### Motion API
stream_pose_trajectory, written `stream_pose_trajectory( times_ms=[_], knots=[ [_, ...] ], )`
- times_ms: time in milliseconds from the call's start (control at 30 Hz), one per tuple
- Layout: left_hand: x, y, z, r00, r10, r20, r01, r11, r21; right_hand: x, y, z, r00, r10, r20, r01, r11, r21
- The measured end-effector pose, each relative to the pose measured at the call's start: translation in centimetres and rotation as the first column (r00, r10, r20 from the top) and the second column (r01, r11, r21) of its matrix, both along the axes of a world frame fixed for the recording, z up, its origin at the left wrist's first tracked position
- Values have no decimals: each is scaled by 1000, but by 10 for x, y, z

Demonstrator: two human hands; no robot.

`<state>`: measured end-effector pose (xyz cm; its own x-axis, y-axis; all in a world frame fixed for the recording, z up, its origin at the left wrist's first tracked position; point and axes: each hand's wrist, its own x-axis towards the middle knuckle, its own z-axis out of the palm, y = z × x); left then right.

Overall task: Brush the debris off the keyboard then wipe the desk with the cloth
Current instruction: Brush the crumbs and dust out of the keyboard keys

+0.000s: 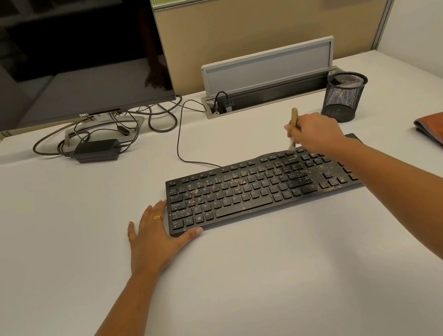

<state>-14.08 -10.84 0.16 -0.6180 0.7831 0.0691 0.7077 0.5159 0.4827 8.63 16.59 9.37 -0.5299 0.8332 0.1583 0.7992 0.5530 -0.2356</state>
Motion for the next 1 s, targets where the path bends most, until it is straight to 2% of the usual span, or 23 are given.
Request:
stream_pose_trajectory(
  times_ms=[100, 200, 267, 333, 367, 400, 467, 500, 567, 633, 667, 733, 800, 833, 933, 1000],
  knots=[
    [0, -1, 1, 1000, 1, -3, -1, 1000, 2, 0, 3, 2, 999, -26, -34, 27, 999, 30],
    [0, -1, 0, 1000, -2, -7, 2, 1000, 2, 1, 3, 0, 980, 6, -198, -36, 989, -145],
    [0, -1, -1, 1000, -1, -5, 1, 1000, 6, 3, 1, -2, 992, 15, -126, -28, 994, -101],
    [0, 0, 0, 1000, -1, -8, 1, 1000, 4, 3, 1, -1, 1000, -13, -12, 13, 999, 30],
    [1, -1, 0, 1000, 0, -10, 0, 1000, 1, 2, 1, -1, 1000, -25, -12, 25, 997, 67],
    [1, -1, 0, 1000, 1, -10, -1, 1000, 1, 1, 2, 0, 998, -23, -51, 25, 999, 48],
    [1, -1, 1, 1000, -1, -8, 1, 1000, 4, 1, 1, 0, 978, -1, -209, -22, 994, -106],
    [1, -1, 1, 1000, -2, -10, 2, 1000, 7, 1, 0, 0, 971, 10, -240, -49, 987, -155],
    [0, 0, 0, 1000, 0, -15, 0, 1000, 9, 3, 0, -2, 990, 30, -139, -44, 994, -103],
    [0, 0, 0, 1000, -1, -11, 1, 1000, 7, 6, 0, -3, 1000, -10, 11, 9, 999, 53],
    [0, 0, 0, 1000, -1, -10, 1, 1000, 9, 6, 1, -2, 999, -29, 36, 25, 994, 103],
    [-1, -1, -1, 1000, -3, -12, 3, 1000, 11, 7, 2, -2, 1000, -20, -17, 21, 997, 75],
    [0, -1, -1, 1000, -4, -11, 4, 1000, 8, 6, 0, -2, 988, 27, -154, -38, 997, -67],
    [0, 0, -1, 1000, -5, -9, 5, 1000, 11, 7, -1, -2, 984, 48, -170, -66, 993, -101],
    [0, 0, 0, 1000, 0, -2, 0, 1000, 8, 8, 0, -3, 999, 47, -21, -46, 999, 26],
    [0, 0, 0, 1000, 4, 2, -4, 1000, -2, 8, 2, -3, 1000, 8, 8, -9, 994, 113]
  ],
)
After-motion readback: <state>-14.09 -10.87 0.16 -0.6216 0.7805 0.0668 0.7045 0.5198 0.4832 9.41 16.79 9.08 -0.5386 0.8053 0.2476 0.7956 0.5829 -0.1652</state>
